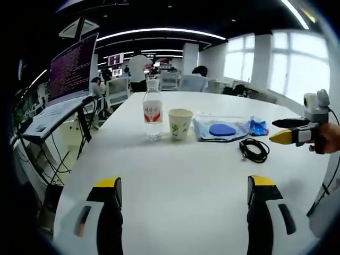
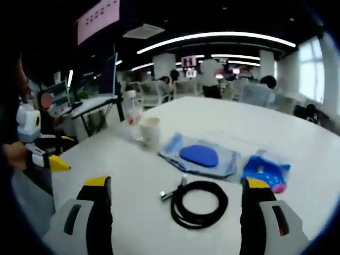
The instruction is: Arrange the tabletop items into an orderly group along one side of the table until the central work area is clear of visible clutter.
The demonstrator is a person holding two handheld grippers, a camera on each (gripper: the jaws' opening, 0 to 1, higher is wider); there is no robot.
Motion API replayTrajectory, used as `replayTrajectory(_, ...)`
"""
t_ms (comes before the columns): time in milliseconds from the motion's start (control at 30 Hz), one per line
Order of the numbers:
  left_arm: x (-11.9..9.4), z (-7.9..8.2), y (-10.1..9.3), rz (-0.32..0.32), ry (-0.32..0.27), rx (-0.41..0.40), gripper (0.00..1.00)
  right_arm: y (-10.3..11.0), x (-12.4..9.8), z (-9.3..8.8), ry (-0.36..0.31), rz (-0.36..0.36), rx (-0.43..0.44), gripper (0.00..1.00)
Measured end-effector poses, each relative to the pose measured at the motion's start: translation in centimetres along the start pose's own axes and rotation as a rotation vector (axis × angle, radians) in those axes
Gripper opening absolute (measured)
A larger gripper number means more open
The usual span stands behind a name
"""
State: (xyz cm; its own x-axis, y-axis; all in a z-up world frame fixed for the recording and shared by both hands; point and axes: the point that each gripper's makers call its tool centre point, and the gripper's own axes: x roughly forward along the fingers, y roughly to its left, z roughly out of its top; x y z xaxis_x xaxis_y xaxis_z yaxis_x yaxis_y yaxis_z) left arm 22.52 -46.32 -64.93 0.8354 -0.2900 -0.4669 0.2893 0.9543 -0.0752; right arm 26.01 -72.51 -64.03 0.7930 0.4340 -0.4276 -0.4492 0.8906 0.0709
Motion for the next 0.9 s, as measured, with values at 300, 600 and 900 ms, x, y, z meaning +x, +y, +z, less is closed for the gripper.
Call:
replayTrajectory(300,-1.5,0.2,-1.4,-0.045,-0.026,0.045,1.00,1.0,-6.6,-2.1,-0.036,-0.048,0.024,1.00)
replayTrajectory(600,-3.7,0.0,-2.6,-0.077,-0.058,0.104,1.00,2.5,-12.7,-3.6,-0.070,-0.126,0.045,1.00)
replayTrajectory(900,-5.0,-0.3,-3.3,-0.093,-0.071,0.116,1.00,2.7,-15.3,-2.3,-0.125,-0.180,0.016,1.00)
